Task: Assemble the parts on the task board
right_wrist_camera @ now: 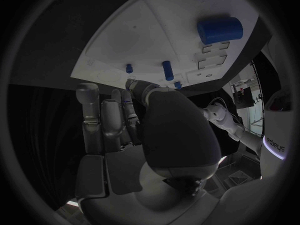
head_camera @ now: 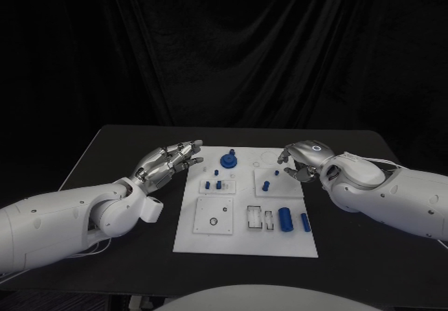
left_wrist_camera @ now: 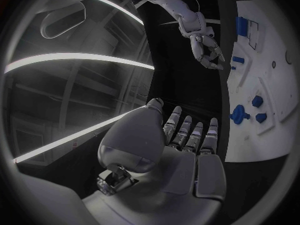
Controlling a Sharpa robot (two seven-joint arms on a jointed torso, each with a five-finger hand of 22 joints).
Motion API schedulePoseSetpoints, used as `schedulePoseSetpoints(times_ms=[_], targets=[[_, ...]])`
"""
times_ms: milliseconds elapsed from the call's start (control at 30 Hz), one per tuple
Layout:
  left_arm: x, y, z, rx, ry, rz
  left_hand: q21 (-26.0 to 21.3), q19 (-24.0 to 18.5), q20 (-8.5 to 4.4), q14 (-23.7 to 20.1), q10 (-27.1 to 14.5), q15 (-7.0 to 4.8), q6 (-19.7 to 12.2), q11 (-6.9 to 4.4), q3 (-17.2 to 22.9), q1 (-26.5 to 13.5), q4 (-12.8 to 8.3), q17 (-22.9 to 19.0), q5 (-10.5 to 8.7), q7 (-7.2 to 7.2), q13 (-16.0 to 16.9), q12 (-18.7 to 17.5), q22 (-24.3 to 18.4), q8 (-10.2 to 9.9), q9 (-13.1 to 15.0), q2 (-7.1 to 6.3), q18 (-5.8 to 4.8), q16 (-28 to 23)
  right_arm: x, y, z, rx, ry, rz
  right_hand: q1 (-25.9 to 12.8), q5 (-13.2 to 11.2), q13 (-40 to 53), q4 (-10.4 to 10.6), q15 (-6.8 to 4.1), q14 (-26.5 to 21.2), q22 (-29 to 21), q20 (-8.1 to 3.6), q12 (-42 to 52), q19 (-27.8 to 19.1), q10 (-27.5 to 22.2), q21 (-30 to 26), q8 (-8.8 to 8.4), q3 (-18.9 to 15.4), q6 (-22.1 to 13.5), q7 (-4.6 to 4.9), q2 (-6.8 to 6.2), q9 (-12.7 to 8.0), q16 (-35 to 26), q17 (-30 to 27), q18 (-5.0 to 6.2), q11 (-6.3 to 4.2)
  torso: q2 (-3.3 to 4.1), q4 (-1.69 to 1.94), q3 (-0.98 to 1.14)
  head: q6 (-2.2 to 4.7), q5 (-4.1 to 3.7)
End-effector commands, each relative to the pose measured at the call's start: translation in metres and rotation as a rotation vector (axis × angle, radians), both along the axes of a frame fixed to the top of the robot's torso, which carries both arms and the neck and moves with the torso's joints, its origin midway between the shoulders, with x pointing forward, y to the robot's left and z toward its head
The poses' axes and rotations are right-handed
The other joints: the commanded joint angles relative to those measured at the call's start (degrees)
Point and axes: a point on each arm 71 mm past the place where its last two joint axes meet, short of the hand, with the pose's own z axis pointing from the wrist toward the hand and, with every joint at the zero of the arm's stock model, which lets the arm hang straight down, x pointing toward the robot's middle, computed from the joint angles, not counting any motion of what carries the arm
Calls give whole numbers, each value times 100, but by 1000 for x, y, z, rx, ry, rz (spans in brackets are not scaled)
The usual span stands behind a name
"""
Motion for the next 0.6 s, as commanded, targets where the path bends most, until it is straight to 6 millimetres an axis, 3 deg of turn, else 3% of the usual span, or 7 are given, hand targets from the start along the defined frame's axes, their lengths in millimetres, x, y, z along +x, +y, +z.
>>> schedulePoseSetpoints(times_ms=[33,167,333,433,500,533,600], targets=[[-2,1,11,-118,-124,21,26,30,12,23,18,16,41,42,-14,83,-33,7,33,-8,10,43,26,17,6,-2,100,28,-1,1,-5,-16,7,15,-32,-14,-12,-40,13,-56,406,8,-44,-47,-36,-46,-38,-4,-38,10,11,-11,-37,-24,54,2,17,32,-39,12,-32],[-2,1,11,-118,-122,20,30,44,13,32,23,18,42,53,-12,104,-37,8,50,-9,11,56,35,17,5,7,101,37,0,0,-10,-22,14,13,-33,-16,-15,-41,13,-61,407,9,-42,-47,-32,-42,-44,-6,-44,8,13,-13,-41,-27,53,3,29,49,-50,25,-57],[-2,0,9,-120,-114,14,47,107,22,87,48,56,131,58,7,192,-66,19,117,53,15,120,90,37,17,41,84,97,1,1,-17,-28,25,10,-19,-22,-21,-58,20,-51,419,14,-10,-37,30,-12,-55,-4,-42,8,39,-16,-15,0,46,-4,46,28,-32,63,-42],[-3,0,8,-125,-110,8,70,197,29,144,60,107,270,-23,19,256,-70,28,183,188,15,160,151,74,37,68,42,158,2,2,-20,-31,28,10,-11,-22,-24,-68,21,-47,422,15,2,-33,56,-3,-59,-5,-41,6,42,-17,-9,5,45,-6,50,33,-29,72,-59],[-4,-1,7,-128,-107,5,84,252,29,175,59,137,228,6,14,285,-76,33,211,127,14,171,185,62,25,57,16,188,2,2,-22,-33,31,9,-10,-22,-26,-73,21,-24,438,15,7,-6,67,55,-62,-6,-42,4,43,-18,27,41,34,-7,49,24,-22,71,-58],[-4,-2,7,-130,-105,3,90,300,27,191,50,157,128,88,2,304,-67,33,242,-3,14,181,181,34,0,54,-20,206,2,2,-23,-34,32,9,-8,-22,-27,-75,20,-23,441,15,8,1,70,69,-63,-6,-43,4,42,-18,28,41,32,-8,46,19,-21,68,-54],[-5,-2,6,-131,-102,0,90,300,27,191,50,157,128,88,2,304,-67,33,242,-3,14,181,181,34,0,54,-20,206,2,2,-25,-34,33,8,-8,-22,-27,-75,20,-23,441,15,8,1,70,69,-63,-6,-43,4,42,-18,28,41,32,-8,38,22,-17,65,-50]])
